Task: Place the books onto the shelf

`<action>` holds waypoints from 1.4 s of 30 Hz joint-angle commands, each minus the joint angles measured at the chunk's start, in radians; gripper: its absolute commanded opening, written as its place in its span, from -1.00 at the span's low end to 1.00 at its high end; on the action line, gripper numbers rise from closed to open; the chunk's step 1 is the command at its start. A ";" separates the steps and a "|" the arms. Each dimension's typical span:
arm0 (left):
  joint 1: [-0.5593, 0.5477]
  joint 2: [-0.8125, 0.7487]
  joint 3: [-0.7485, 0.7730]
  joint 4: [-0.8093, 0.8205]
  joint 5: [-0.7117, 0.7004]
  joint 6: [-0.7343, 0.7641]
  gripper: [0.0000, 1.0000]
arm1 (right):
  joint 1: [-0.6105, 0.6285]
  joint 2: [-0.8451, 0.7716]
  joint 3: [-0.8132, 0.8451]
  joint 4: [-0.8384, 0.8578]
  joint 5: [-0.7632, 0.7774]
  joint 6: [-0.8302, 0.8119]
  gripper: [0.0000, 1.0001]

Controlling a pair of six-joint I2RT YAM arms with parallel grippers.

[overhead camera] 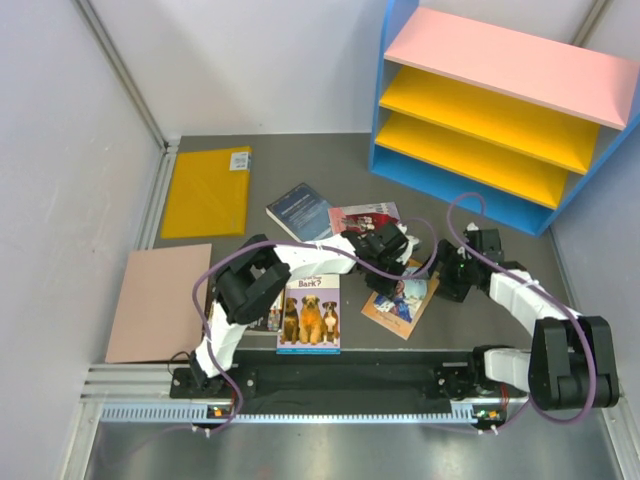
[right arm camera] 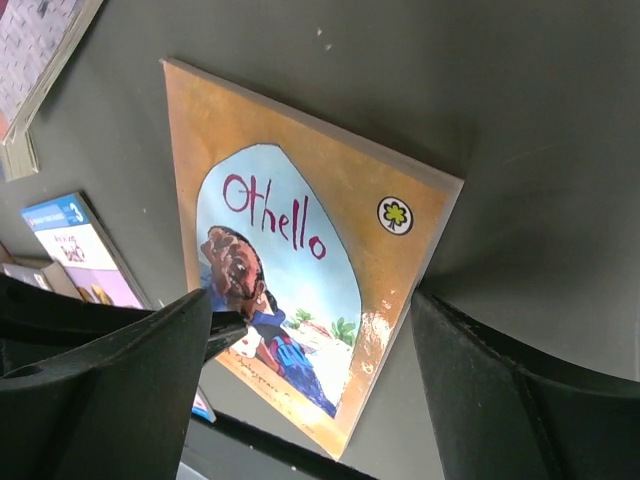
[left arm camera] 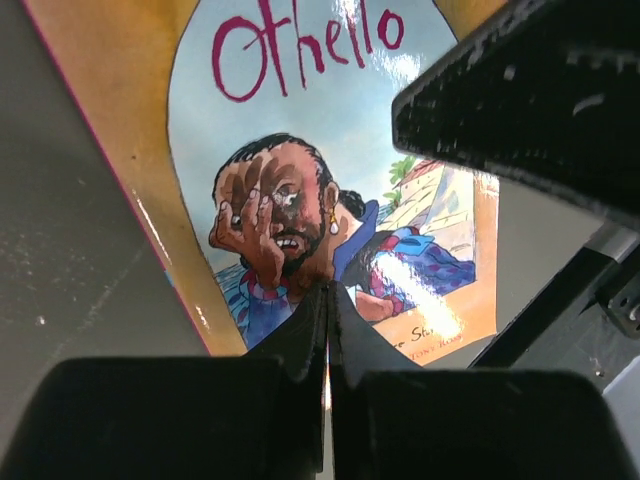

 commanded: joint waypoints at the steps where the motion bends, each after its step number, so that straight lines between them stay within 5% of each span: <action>1: -0.028 0.087 0.067 -0.105 -0.114 0.031 -1.00 | -0.002 -0.047 -0.011 0.041 -0.094 -0.016 0.57; 12: -0.038 0.123 0.091 -0.121 -0.140 0.019 -1.00 | 0.004 -0.176 -0.028 0.030 -0.131 -0.005 0.37; 25: -0.038 0.118 0.090 -0.118 -0.149 0.004 -1.00 | 0.043 0.034 -0.106 0.151 -0.149 -0.048 0.05; 29: -0.038 0.103 0.081 -0.105 -0.166 -0.006 -1.00 | 0.049 0.025 -0.134 0.233 -0.188 -0.010 -1.00; 32: -0.036 0.043 0.039 -0.082 -0.208 -0.016 -0.98 | 0.049 0.002 -0.131 0.236 -0.202 -0.024 -1.00; 33: -0.033 0.019 0.012 -0.079 -0.264 -0.028 -0.58 | 0.047 -0.009 -0.126 0.225 -0.211 -0.031 -1.00; 36: -0.016 -0.107 -0.074 -0.039 -0.371 -0.047 0.13 | 0.047 -0.056 -0.097 0.181 -0.223 -0.073 -1.00; 40: 0.019 -0.273 -0.215 0.068 -0.451 -0.064 0.51 | 0.049 -0.130 -0.049 0.133 -0.260 -0.163 -1.00; 42: 0.060 -0.345 -0.303 0.152 -0.435 -0.075 0.54 | 0.049 -0.151 -0.034 0.127 -0.290 -0.183 -1.00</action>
